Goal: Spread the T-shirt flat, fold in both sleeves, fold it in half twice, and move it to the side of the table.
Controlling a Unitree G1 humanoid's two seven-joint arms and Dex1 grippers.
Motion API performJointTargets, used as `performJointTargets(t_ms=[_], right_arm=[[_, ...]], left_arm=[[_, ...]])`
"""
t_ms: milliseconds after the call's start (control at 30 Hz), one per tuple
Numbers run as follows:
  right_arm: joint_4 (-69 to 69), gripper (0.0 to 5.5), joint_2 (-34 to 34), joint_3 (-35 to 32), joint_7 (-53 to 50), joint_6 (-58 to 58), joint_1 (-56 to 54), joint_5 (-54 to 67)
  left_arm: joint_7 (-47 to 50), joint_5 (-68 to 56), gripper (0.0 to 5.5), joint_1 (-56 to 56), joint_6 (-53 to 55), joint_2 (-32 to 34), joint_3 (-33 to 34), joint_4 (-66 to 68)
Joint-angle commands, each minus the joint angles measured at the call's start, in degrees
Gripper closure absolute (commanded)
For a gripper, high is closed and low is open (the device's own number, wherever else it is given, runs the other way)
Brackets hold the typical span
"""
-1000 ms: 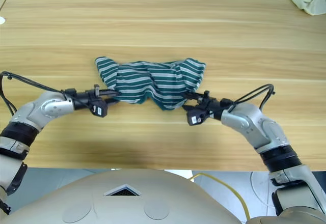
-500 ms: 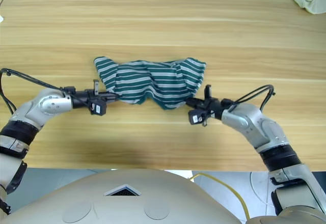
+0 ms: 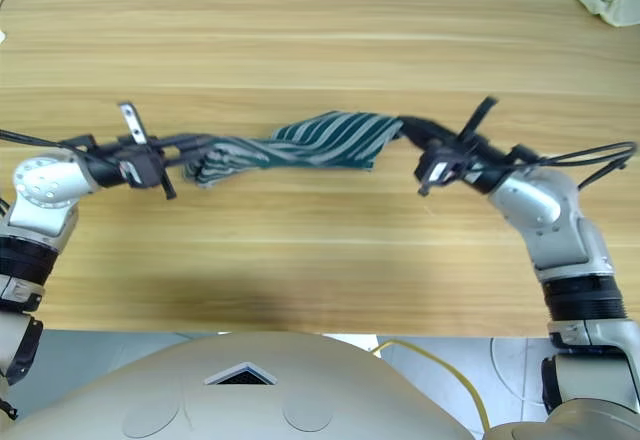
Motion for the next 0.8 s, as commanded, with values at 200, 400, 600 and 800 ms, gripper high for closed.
performJointTargets(t_ms=[200,400,600,800], right_arm=[[0.1,5.45,1.16,-5.06,0.48,3.24,-3.44,5.44],[-1.2,5.45,1.89,-4.07,1.48,2.52,-2.46,4.5],[-3.28,5.45,4.7,0.73,2.27,2.1,-1.11,-0.05],[-4.12,5.5,6.2,3.14,1.7,2.45,-0.85,-3.95]], left_arm=[[1.05,4.69,5.5,-4.91,-0.73,-1.84,6.99,8.17],[5.04,17.14,5.5,-6.35,-4.09,-4.09,4.74,15.46],[3.68,20.14,5.5,-4.62,-6.21,-7.58,0.29,17.5],[-3.81,15.54,4.66,-3.39,-4.25,-7.87,-2.81,17.65]])
